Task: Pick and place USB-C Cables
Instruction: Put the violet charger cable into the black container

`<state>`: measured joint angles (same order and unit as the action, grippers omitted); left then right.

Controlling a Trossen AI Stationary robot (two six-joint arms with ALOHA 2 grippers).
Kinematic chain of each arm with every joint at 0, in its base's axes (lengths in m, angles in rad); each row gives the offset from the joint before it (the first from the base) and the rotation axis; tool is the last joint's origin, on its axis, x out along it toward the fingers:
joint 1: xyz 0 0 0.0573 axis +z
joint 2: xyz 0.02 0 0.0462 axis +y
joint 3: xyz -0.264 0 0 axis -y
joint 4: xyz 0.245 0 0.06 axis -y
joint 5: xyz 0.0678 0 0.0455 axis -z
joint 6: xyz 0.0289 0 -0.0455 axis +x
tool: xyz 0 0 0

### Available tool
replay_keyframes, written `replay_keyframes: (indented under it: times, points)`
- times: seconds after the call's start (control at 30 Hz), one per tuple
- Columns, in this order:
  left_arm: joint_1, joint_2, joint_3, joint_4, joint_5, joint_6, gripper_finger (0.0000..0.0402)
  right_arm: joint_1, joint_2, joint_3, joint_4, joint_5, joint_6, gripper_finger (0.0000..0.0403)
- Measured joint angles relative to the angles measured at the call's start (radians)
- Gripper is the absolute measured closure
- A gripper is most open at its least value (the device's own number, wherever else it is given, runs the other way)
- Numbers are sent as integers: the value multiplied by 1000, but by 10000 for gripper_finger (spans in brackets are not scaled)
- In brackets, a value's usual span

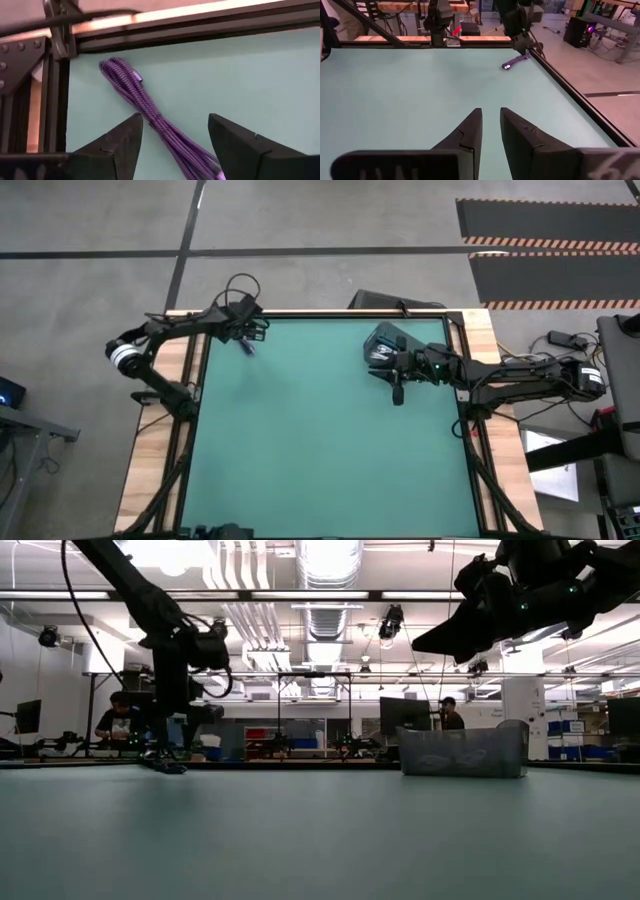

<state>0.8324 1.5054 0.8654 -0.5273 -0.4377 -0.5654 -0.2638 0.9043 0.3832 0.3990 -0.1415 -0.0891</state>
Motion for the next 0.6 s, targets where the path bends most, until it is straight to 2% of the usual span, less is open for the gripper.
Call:
replay_keyframes:
  times: [0.37,0.6]
  points:
    - [17,146,-6,26,-18,-59,192,0,0,0,-6,0,2,344]
    - [17,174,-4,31,-37,-60,198,0,0,0,-11,0,2,344]
